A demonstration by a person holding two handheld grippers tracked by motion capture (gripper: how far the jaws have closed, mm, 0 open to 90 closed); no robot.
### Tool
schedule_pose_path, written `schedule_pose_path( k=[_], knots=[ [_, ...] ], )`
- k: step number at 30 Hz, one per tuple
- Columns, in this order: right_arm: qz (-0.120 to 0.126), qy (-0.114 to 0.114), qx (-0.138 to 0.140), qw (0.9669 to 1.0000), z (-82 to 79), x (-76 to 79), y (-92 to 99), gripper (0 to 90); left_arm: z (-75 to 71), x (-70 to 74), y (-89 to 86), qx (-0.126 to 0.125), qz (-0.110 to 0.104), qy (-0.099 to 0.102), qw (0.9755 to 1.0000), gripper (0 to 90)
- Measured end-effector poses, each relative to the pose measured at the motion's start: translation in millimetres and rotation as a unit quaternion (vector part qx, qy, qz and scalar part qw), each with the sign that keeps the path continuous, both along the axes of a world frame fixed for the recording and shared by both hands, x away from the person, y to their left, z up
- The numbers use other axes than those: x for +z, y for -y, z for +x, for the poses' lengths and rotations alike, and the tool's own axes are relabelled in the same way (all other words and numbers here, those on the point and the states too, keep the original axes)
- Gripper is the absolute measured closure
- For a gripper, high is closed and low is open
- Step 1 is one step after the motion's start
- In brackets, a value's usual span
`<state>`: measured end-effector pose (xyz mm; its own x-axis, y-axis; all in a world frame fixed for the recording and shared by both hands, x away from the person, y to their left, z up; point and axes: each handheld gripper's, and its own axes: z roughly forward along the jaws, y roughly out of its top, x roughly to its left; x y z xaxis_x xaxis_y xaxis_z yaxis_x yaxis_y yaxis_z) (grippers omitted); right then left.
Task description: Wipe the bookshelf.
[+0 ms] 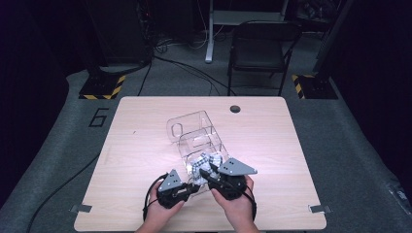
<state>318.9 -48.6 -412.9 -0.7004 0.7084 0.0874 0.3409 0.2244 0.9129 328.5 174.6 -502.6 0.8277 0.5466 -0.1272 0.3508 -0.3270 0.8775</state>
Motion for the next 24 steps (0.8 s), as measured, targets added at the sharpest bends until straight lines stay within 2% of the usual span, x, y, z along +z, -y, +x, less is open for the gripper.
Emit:
schedule_pose_path(
  k=[1, 4, 7, 8, 9, 11, 12, 14, 17, 20, 23, 24],
  knots=[
    [0.003, -0.004, 0.002, 1.0000, 2.2, -0.1, 3.9, 66.9, -0.5, -0.1, 0.1, 0.003, -0.003, -0.002, 1.0000, 80.5],
    [0.013, -0.009, -0.034, 0.9993, 8.6, -1.2, 25.6, 67.3, -0.4, -0.1, -0.7, 0.002, -0.001, -0.001, 1.0000, 80.5],
    [0.031, -0.020, -0.046, 0.9982, 12.8, -2.9, 39.6, 68.1, -0.2, 0.0, 0.3, 0.003, -0.002, -0.001, 1.0000, 80.5],
    [0.032, -0.021, -0.049, 0.9981, 12.3, -2.9, 38.1, 67.9, -0.1, -0.4, 1.2, 0.007, 0.002, 0.006, 1.0000, 80.6],
    [0.020, -0.012, -0.057, 0.9981, 10.0, -1.9, 32.7, 67.9, 0.3, -0.2, 1.3, 0.005, 0.003, 0.006, 1.0000, 80.7],
    [0.023, -0.017, -0.044, 0.9986, 6.8, -1.8, 22.6, 67.8, 0.5, -0.2, 2.1, 0.004, -0.003, 0.004, 1.0000, 80.7],
    [0.029, -0.018, -0.028, 0.9990, 3.8, -2.3, 12.8, 67.7, 1.1, -0.1, 1.8, 0.002, 0.000, 0.006, 1.0000, 80.7],
    [0.016, -0.007, -0.005, 0.9998, -2.3, -1.7, -4.2, 67.5, 1.7, -0.2, 1.6, 0.001, 0.002, 0.009, 1.0000, 80.9],
    [-0.007, 0.007, 0.008, 0.9999, -7.0, -0.3, -17.1, 67.4, 1.4, -0.7, -0.2, 0.003, -0.002, 0.003, 1.0000, 80.8],
    [0.007, -0.003, 0.012, 0.9999, 0.4, -0.6, -4.0, 67.6, -0.1, -0.1, 0.3, 0.005, -0.003, 0.002, 1.0000, 80.8],
    [0.013, -0.014, -0.029, 0.9994, 9.2, -1.1, 22.8, 67.6, -0.1, -0.1, -0.5, 0.004, -0.006, -0.003, 1.0000, 80.7],
    [0.018, -0.018, -0.042, 0.9988, 11.7, -1.0, 31.2, 67.8, -0.4, -0.2, 0.6, 0.006, -0.006, 0.001, 1.0000, 80.7]
  ],
)
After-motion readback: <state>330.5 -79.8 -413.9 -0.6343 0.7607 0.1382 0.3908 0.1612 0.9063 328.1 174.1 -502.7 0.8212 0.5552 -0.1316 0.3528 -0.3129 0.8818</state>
